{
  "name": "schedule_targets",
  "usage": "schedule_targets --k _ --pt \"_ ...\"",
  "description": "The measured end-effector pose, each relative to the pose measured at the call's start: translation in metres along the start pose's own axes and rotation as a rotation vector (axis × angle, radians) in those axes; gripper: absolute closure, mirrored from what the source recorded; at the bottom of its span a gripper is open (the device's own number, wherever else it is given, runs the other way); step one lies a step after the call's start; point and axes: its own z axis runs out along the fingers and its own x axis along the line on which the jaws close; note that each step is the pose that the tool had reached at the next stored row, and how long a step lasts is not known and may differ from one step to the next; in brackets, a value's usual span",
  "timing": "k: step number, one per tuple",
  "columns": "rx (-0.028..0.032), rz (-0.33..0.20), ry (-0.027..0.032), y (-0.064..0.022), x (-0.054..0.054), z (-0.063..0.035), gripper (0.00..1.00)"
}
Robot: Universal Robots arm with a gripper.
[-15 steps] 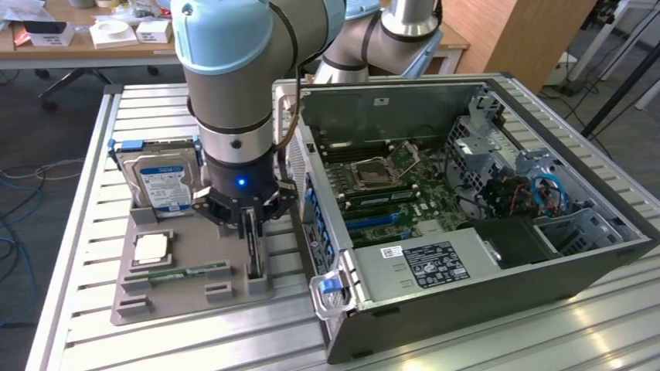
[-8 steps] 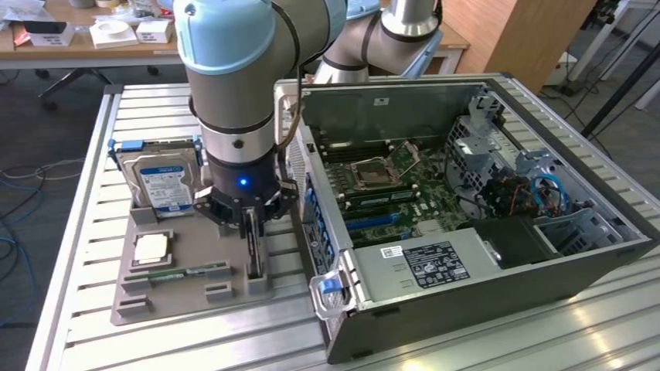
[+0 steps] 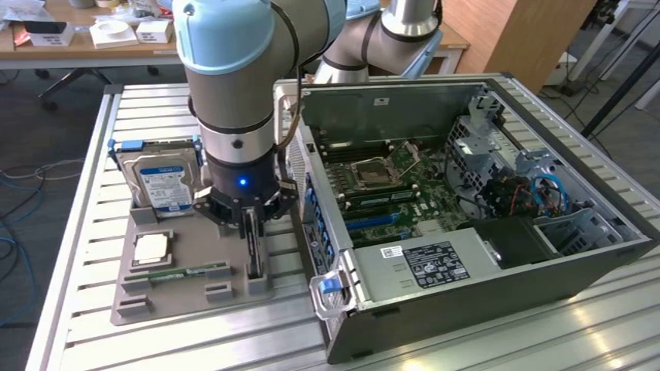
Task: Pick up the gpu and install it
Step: 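Pick up the gpu and move the gpu toward the slot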
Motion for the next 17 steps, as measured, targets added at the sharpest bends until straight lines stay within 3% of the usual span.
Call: schedule_targets --k 10,12,17 --pt "0.0000 0.000 0.0001 0.0000 0.0001 0.0000 0.67" --pt "0.0001 0.000 0.0001 0.0000 0.0002 0.0000 0.74" --pt "0.0000 0.000 0.0001 0.0000 0.0001 0.0000 0.74"
